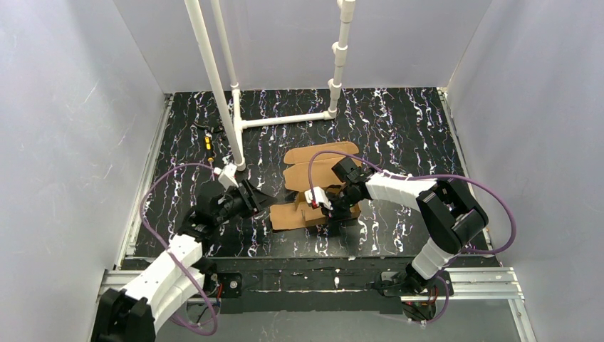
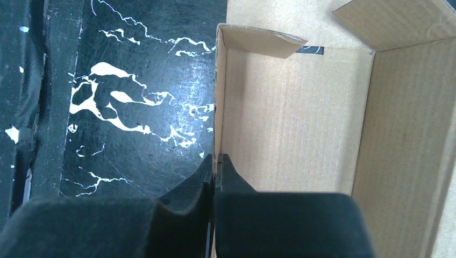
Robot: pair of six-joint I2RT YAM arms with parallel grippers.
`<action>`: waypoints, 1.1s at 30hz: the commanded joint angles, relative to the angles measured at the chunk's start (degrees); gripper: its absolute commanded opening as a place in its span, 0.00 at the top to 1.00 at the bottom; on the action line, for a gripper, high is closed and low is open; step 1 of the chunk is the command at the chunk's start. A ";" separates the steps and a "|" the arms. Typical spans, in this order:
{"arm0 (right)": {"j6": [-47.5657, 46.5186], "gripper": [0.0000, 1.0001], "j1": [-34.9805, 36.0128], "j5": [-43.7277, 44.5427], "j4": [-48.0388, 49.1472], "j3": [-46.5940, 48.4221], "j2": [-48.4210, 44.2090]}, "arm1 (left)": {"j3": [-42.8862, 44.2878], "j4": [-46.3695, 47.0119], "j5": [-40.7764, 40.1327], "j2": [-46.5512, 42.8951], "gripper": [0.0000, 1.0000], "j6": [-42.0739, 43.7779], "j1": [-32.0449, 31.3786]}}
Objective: Fold the paper box
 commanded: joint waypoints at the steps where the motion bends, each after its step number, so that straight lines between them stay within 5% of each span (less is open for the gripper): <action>1: -0.04 0.91 0.50 1.04 0.47 1.71 1.52 | 2.11 -20.95 -12.17 -6.44 0.61 4.91 1.53; 3: 0.05 0.91 0.51 1.09 0.49 1.71 1.52 | 3.22 -25.61 -15.36 -7.96 0.69 6.27 1.88; 7: 0.06 0.91 0.51 1.09 0.41 1.75 1.62 | 3.83 -28.80 -15.88 -5.92 0.65 6.25 2.12; 14: 0.08 0.91 0.51 1.18 0.32 1.71 1.52 | -5.19 -9.77 -7.21 4.69 0.66 -2.20 2.10; 21: 0.05 0.91 0.51 1.10 0.23 1.88 1.69 | -5.42 -12.23 -11.17 5.18 0.77 -0.85 2.21; 33: 0.05 0.91 0.47 0.83 0.06 1.88 1.71 | -0.16 -5.37 -2.70 18.83 0.99 1.70 2.11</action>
